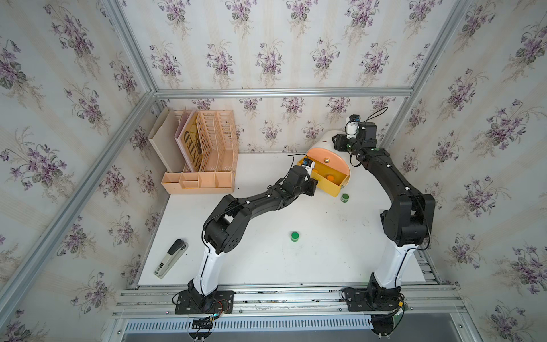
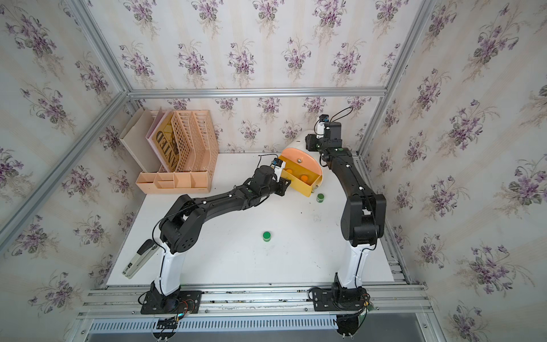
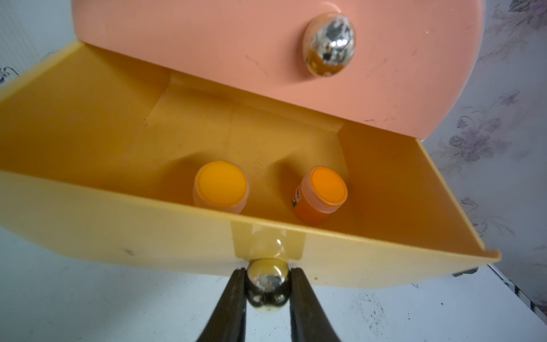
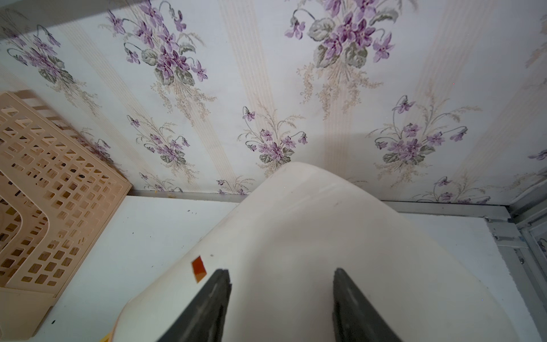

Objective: Put the paint cans in the drawer according to color
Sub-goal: Close the drawer in the storage box.

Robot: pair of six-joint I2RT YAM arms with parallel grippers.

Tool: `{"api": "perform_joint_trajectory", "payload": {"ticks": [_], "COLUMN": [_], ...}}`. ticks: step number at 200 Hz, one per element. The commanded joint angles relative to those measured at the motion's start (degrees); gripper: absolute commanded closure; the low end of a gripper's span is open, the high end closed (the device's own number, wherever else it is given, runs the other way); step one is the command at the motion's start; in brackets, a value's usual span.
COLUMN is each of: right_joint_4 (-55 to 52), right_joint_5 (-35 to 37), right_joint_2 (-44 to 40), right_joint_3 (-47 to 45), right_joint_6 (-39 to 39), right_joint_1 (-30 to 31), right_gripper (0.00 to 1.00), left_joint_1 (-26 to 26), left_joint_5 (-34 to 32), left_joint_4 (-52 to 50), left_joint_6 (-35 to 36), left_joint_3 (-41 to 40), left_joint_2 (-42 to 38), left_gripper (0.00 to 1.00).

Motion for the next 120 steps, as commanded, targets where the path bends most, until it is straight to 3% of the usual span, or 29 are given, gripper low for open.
{"api": "perform_joint_trajectory", "payload": {"ticks": [1, 120], "right_joint_4": [-3.03, -0.81], "right_joint_5": [-0.37, -1.64], "right_joint_2": [0.59, -0.93], "right_joint_3": [-0.4, -4.64], "right_joint_6": [0.3, 1.31], "right_joint_1": [0.08, 0.03], "right_gripper": [0.42, 0.44], "left_joint_1": [0.09, 0.14], "left_joint_5": [-0.54, -2.73], "left_joint_4": [2.3, 2.67], "left_joint_6": [0.55, -0.58], "left_joint_3": [1.66, 10.21], "left_joint_2": [1.19, 9.28], "left_gripper": [0.81, 0.82]}}
